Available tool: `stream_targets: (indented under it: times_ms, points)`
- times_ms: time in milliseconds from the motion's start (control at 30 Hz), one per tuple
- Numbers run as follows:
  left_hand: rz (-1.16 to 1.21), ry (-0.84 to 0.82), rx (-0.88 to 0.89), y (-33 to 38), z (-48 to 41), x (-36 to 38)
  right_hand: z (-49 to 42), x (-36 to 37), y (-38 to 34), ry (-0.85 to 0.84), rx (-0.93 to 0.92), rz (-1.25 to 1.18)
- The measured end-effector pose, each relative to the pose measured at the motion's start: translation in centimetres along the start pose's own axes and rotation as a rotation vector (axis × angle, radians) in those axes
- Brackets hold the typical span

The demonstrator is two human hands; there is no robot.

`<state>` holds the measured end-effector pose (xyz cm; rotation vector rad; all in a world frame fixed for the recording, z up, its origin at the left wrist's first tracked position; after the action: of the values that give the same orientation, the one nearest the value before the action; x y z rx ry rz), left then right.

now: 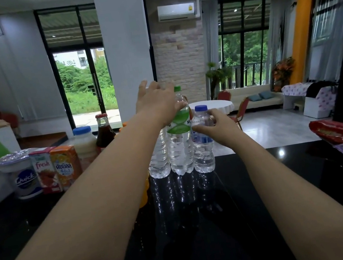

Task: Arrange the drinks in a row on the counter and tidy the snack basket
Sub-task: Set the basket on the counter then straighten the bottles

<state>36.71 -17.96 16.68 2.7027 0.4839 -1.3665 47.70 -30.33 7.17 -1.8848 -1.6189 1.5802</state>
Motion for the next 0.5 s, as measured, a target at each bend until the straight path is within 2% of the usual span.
stream_targets:
  times_ms: [133, 267, 400, 500]
  points:
    - [0.005, 0.079, 0.048, -0.4, 0.5, -0.8, 0.6, -0.3, -0.3, 0.032, -0.024, 0.021]
    - [0.119, 0.142, -0.026, -3.3, 1.2, -2.1, 1.4, -2.0, -1.9, 0.273, -0.064, -0.057]
    - [0.202, 0.05, -0.164, -6.6, 1.9, -1.8, 2.3, -2.6, -6.3, 0.474, -0.231, 0.052]
    - [0.287, -0.056, -0.229, -8.3, 2.5, -0.8, 2.5, -1.9, -10.6, 0.522, -0.398, 0.158]
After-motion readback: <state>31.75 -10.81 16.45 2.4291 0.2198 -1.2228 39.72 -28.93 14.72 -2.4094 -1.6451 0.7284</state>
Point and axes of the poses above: each hand's wrist, its own z-axis away from the middle knuckle, its own x-axis out of the palm, y = z × x, the point moved 6 cm from there along -z, towards the middle knuckle, and after that the axes turned 5 degrees about z, right-handed, at the moved point
